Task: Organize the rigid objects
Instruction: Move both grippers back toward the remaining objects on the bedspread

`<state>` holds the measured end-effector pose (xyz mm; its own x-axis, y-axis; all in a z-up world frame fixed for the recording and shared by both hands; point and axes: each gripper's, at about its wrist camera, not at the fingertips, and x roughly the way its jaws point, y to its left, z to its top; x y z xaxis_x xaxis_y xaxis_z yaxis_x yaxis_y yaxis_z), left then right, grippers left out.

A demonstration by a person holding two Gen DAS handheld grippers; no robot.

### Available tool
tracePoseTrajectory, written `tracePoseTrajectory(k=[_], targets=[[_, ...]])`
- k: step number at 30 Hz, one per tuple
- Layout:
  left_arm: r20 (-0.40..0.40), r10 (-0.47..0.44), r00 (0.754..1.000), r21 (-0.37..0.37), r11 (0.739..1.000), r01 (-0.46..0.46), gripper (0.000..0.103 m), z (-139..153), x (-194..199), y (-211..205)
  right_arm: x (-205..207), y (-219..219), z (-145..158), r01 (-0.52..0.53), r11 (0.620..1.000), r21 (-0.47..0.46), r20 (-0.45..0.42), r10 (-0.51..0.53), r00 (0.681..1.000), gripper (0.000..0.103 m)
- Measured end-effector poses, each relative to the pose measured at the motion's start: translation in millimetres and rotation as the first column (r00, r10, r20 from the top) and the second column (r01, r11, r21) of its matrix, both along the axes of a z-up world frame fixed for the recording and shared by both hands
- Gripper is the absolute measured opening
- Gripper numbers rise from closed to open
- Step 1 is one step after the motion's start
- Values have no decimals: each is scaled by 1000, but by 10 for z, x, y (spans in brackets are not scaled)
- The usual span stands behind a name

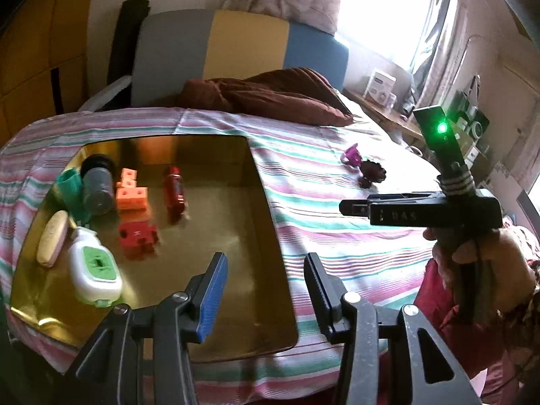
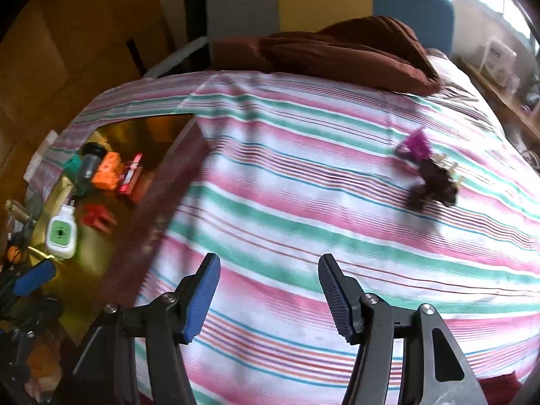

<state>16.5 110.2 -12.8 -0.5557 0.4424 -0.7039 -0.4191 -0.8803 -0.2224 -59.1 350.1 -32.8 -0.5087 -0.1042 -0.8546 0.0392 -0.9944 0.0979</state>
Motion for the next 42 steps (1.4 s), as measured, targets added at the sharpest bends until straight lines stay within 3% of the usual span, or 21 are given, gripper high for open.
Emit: tracePoseTrajectory(k=[7,15,22,24,28,32,34,36,39,42], targets=[[22,-37,999,-10,999,37,47,-12,-69,228,-96,721,-6,120,993,22,13,-120,993,61],[45,-91,995,-27,995,92,47,-48,-114,513,-399,1723,77,351,935,-40,-28,-353,935,62],[37,-136,990,-47,989,138,47,-20,-74,692,-707,1949,-26,400,914,-71,-13,-402,915,63],[43,-139,989,-49,989,141,47,-30,-70,717,-747,2007,-111,412,908,-74,1,-413,911,72],[59,-140,988,-51,988,143,47,-77,-81,744,-636,2146,-166,433,891,-135,19,-435,900,73],[77,-149,986,-44,987,152,47,-124,-91,804,-426,2255,-184,460,882,-99,27,-460,888,74],[75,-157,985,-47,986,161,47,-129,-69,838,-345,2352,-252,497,865,-63,52,-494,868,75],[73,-169,983,-52,984,173,47,-129,-43,875,-227,2493,-292,546,833,-91,59,-543,838,76],[67,-172,983,-60,982,176,47,-135,-15,897,-129,2569,-240,582,811,-69,26,-581,813,76],[72,-165,984,-56,984,170,47,-149,-23,899,-71,2531,-55,554,827,-95,-49,-559,827,77]])
